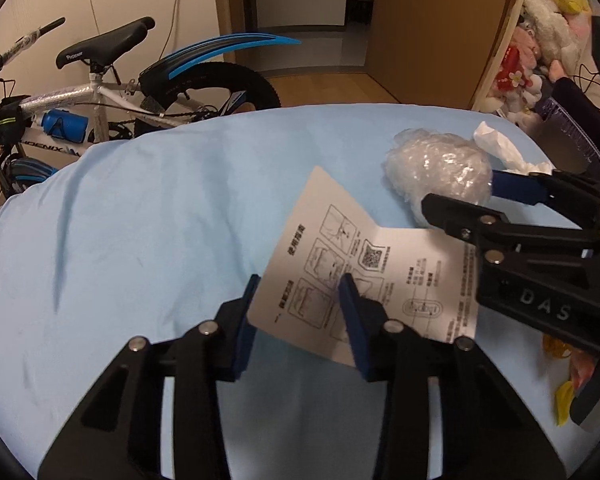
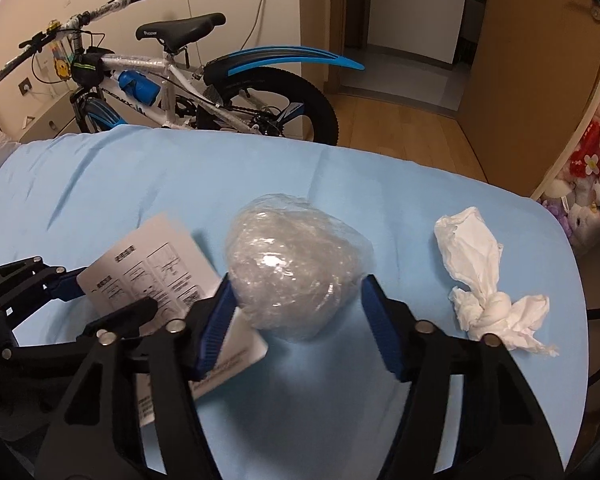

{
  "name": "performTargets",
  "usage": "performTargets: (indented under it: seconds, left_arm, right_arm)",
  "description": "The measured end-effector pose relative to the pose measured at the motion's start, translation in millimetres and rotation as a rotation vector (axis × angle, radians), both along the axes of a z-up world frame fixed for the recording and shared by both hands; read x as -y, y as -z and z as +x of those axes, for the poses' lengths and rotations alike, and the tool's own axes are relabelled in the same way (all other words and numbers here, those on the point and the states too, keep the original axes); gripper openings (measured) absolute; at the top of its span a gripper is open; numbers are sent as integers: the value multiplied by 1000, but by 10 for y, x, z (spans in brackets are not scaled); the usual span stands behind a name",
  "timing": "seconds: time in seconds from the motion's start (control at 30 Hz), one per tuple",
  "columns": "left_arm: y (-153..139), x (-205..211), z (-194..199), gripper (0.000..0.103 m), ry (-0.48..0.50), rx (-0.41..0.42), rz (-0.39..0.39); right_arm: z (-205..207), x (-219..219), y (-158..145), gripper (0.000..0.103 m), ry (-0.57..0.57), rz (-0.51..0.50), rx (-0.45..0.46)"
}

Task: Collect trash
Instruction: 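Grasp the paper leaflet with the left tool while the right tool grasps the plastic wrap, then carry the leaflet and plastic wrap to the grey bin and release both inside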

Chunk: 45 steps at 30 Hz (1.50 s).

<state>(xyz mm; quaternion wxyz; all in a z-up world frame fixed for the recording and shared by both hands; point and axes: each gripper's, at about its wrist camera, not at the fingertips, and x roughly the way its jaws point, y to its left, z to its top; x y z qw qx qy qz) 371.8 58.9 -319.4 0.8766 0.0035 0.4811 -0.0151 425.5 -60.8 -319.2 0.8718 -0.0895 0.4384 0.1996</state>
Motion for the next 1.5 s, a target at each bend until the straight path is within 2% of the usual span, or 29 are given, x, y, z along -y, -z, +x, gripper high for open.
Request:
performTargets:
  seconds: [0.03,0.1,0.23,0.33,0.57,0.8,1.13,1.33,1.5]
  left_arm:
    - [-18,11,2,24,6,7,1]
    - [-77,20,4,13,22,23,-21]
    - [-207,76,-38,2,53,47,-27]
    - [-284,127,-106,1,59,60,1]
    - [-455,41,-384,1,16,59,-21]
    - [-648,-104,-847,1,-38,53,-29]
    - [-989,-557,-1855,1,-147,48,-8]
    - [-1155,-928,-2553,1,-249,51,10]
    - [-1373,-1262,-3147,1,-344,83,28]
  right_arm:
    - [-18,-15,-9,50,-3,-12,12]
    - [-39,-36,-36,47,-11,-27,37]
    - [-69,11,-101,43,-8,5,42]
    - [-111,30,-181,42,-8,14,52]
    - [-385,59,-381,42,-33,14,61]
    - [-836,24,-611,42,-64,44,63]
    - [-1659,-210,-941,42,-136,92,66]
    - [-2189,-403,-1032,42,-194,103,50]
    - [-2683,-703,-1180,42,-286,105,64]
